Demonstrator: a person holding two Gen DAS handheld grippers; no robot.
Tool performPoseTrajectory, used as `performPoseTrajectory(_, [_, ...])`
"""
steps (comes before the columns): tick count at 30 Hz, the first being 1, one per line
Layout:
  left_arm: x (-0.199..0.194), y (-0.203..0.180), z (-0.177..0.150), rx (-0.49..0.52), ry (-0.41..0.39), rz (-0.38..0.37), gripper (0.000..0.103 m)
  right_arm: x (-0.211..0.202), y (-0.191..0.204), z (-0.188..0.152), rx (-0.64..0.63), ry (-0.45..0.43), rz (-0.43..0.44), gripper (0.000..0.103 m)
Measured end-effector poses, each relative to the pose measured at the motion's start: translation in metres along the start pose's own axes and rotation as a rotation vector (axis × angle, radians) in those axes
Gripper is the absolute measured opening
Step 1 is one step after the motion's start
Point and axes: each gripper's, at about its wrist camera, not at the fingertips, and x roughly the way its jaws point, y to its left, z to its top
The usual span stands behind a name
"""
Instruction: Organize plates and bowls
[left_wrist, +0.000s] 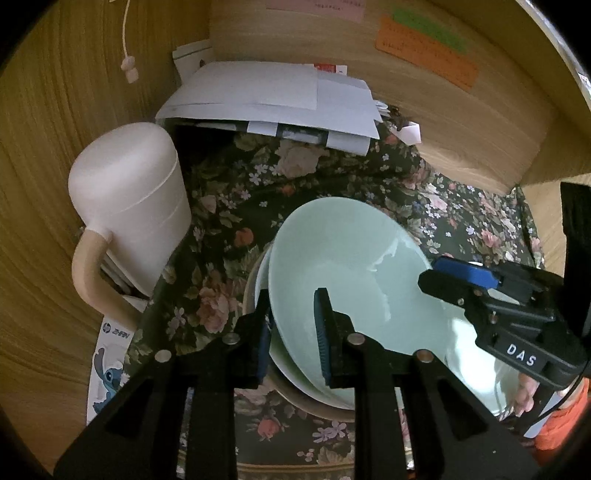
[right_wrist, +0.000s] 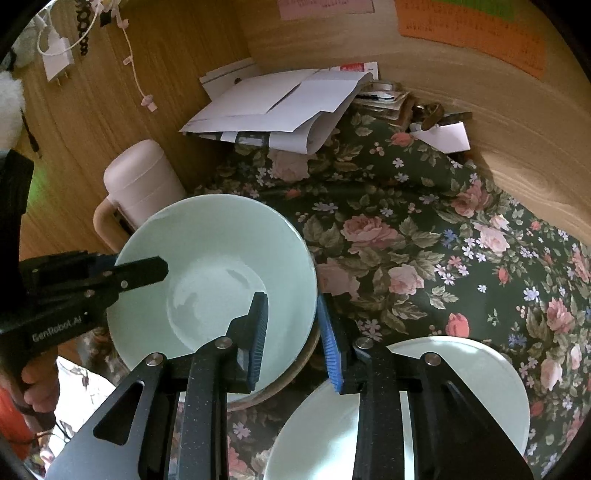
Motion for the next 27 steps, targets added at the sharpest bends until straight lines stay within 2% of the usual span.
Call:
performPoseTrajectory(9, [0.000,0.001,0.006,0.002,0.028,0.001,0.021,-0.005,-0.001,-0.001,0.010,-0.002,0.004,0.028])
performPoseTrajectory(13, [-0.006,0.004,0.009,0.005,0.001,0.020,0.022,-0.008,-0.002,-0.001,0.010,-0.005,0.005,0.034])
performPoseTrajectory(16, [-0.013,0.010,0.009,-0.002,-0.011,-0.007,0.022,-0.010,-0.002,0.000,0.013,-0.008,0.005,0.036])
performPoseTrajectory(22, [-0.008,0.018,0.001,-0.003,0.017,0.012,0.022,-0.008,-0.001,0.001,0.016,0.003,0.004,0.041])
performPoseTrajectory(27, [-0.002,0.024,-0.010,-0.023,0.043,0.000,0.032,0.000,-0.002,0.001,0.017,0.032,0.008,0.042])
